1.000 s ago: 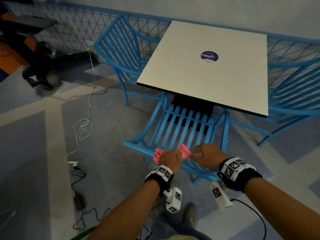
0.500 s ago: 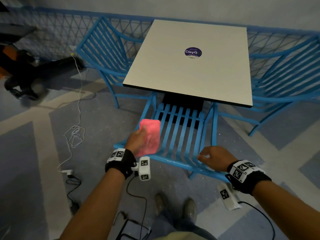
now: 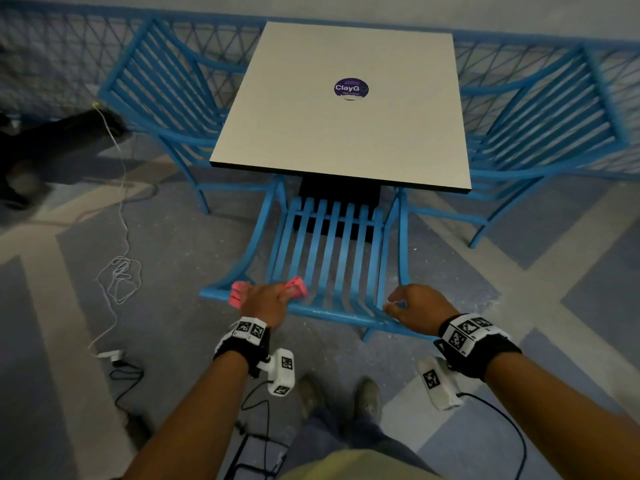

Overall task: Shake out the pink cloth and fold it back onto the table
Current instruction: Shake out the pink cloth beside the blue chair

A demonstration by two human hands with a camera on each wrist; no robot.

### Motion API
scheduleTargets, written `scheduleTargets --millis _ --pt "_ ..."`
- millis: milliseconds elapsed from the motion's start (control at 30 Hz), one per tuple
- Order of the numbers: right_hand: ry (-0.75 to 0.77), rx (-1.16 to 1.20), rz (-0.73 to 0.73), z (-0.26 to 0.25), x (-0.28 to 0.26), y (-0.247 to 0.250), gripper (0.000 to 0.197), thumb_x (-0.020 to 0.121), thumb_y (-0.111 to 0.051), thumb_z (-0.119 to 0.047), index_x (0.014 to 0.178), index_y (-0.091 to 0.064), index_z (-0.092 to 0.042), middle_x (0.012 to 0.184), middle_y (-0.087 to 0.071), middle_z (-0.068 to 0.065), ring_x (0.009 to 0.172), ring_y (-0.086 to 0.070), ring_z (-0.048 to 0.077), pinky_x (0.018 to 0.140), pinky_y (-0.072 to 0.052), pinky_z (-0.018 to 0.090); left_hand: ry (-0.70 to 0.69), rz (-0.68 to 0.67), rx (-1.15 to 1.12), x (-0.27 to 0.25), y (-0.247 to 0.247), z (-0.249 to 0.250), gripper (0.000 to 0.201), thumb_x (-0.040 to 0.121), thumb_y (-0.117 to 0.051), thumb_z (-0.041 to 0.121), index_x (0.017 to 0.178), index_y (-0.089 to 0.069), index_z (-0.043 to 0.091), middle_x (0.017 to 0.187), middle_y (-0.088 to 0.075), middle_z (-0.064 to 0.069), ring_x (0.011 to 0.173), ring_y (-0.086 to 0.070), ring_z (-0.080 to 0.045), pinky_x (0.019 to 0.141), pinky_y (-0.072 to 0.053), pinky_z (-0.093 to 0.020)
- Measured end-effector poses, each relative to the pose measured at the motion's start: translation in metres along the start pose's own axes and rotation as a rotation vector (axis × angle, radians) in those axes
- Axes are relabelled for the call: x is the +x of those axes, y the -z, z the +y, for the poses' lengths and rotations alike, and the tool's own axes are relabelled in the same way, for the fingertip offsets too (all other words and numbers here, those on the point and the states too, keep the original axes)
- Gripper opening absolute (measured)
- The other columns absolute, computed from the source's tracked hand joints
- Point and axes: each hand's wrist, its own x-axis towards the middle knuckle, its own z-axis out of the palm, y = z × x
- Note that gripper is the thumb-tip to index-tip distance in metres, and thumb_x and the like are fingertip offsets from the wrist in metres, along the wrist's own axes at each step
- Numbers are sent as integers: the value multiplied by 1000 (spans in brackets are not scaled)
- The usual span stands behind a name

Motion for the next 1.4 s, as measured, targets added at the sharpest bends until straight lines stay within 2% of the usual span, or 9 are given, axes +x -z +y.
scheduleTargets --millis 133,467,633,833,1000,1133,1233,1333,1400 --pt "-29 45 11 11 -3 -2 39 91 -57 -41 119 -68 -17 125 -66 6 112 -61 27 93 -48 34 -11 -38 34 -26 -19 62 59 100 -29 67 103 -78 35 107 -76 3 110 -59 -21 123 -12 -53" --pt "-87 172 161 38 -16 -4 36 84 -59 -9 119 -67 -14 124 -68 8 109 -64 25 95 -47 32 -110 -154 -61 -52 -76 164 49 108 -25 42 115 -71 27 115 -75 -5 119 -61 -27 122 -19 -51" --pt "-147 206 160 55 -24 -6 48 79 -59 -6 126 -61 -15 125 -67 8 111 -63 26 96 -50 35 -12 -266 -308 -48 -97 188 72 96 -16 74 112 -69 29 115 -71 -18 115 -62 -39 101 -46 -57" --pt "-196 237 154 81 -33 -4 48 84 -60 -17 131 -54 -17 126 -66 5 111 -63 26 97 -48 35 202 -179 -683 -45 -45 193 71 100 -30 70 106 -71 12 93 -72 -5 79 -68 -14 66 -55 -28" --pt "-182 238 160 96 -35 -5 43 86 -60 -23 128 -57 -18 124 -67 5 105 -64 24 94 -49 34 277 20 -765 -39 24 133 69 87 -48 77 103 -73 15 98 -77 -12 92 -75 -30 86 -61 -51" --pt "-166 247 160 101 -35 -11 41 87 -60 -25 127 -58 -19 123 -67 4 104 -64 23 89 -46 30 288 176 -606 -31 53 100 69 101 -38 62 121 -70 4 119 -71 -22 105 -68 -38 89 -52 -39" --pt "-145 248 160 105 -36 -14 39 88 -59 -26 126 -59 -18 122 -67 5 103 -64 23 89 -46 30 242 66 -325 -38 32 95 67 108 -30 52 117 -70 -1 111 -69 -25 94 -63 -34 77 -43 -35" --pt "-129 245 156 109 -38 -15 38 89 -59 -28 125 -59 -19 122 -67 4 103 -64 22 90 -48 31 174 -18 -141 -49 -9 107 64 110 -26 46 117 -70 1 114 -69 -28 102 -65 -37 85 -45 -38" --pt "-127 240 160 114 -40 -15 38 89 -60 -29 125 -59 -19 122 -67 5 104 -64 22 90 -48 31 147 19 -95 -57 -35 126 61 111 -25 46 107 -69 4 99 -69 -19 85 -64 -29 75 -44 -35"
